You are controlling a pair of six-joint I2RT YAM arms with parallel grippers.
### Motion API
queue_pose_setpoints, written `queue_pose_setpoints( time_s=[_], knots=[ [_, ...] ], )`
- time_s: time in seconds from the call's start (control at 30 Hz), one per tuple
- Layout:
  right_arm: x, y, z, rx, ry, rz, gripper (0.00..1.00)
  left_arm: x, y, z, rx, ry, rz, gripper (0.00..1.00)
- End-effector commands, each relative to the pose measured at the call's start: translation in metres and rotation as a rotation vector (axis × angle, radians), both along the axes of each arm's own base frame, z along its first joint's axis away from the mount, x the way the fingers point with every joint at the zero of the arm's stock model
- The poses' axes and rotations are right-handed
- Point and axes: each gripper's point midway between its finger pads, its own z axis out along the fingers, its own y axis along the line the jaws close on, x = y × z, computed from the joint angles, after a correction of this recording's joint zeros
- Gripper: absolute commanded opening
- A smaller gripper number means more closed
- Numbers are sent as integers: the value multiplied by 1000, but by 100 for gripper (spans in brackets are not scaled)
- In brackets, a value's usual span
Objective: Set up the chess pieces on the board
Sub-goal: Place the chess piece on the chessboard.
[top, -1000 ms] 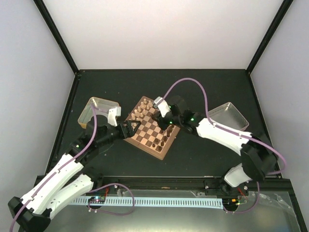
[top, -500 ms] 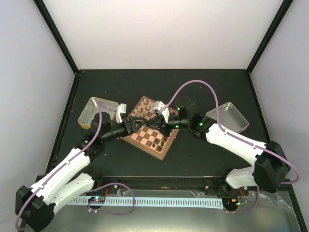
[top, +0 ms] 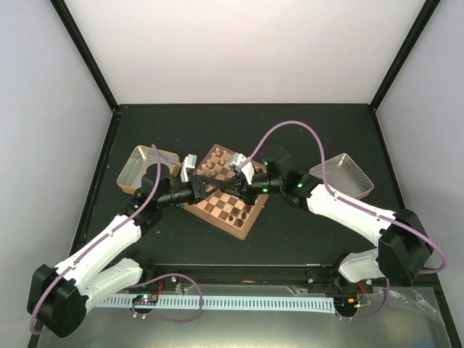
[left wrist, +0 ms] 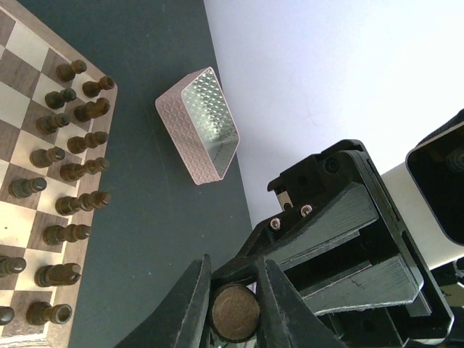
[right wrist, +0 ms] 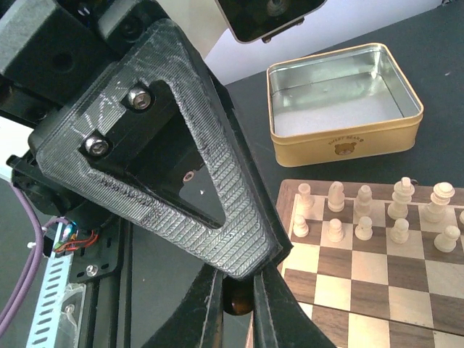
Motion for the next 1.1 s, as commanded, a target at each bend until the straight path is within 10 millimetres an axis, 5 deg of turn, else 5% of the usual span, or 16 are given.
queue_pose_setpoints(
  time_s=[0.0, 0.2, 0.47, 0.67, 1.07],
  knots=[
    [5, 8, 24, 61, -54, -4, 4, -11, -5, 0, -16, 7, -68, 12],
    [7, 6, 30, 92, 48, -66, 19, -10, -3, 8, -33, -7, -50, 4],
    [1, -8, 66, 425, 344, -191, 40, -10, 2, 38, -134, -10, 0, 4],
    [0, -12, 82, 621, 548, -182, 41, -9, 4, 53, -194, -5, 18, 4],
    [1, -4, 63, 607, 633, -222, 32, -4, 5, 55, -222, 15, 46, 3]
  ],
)
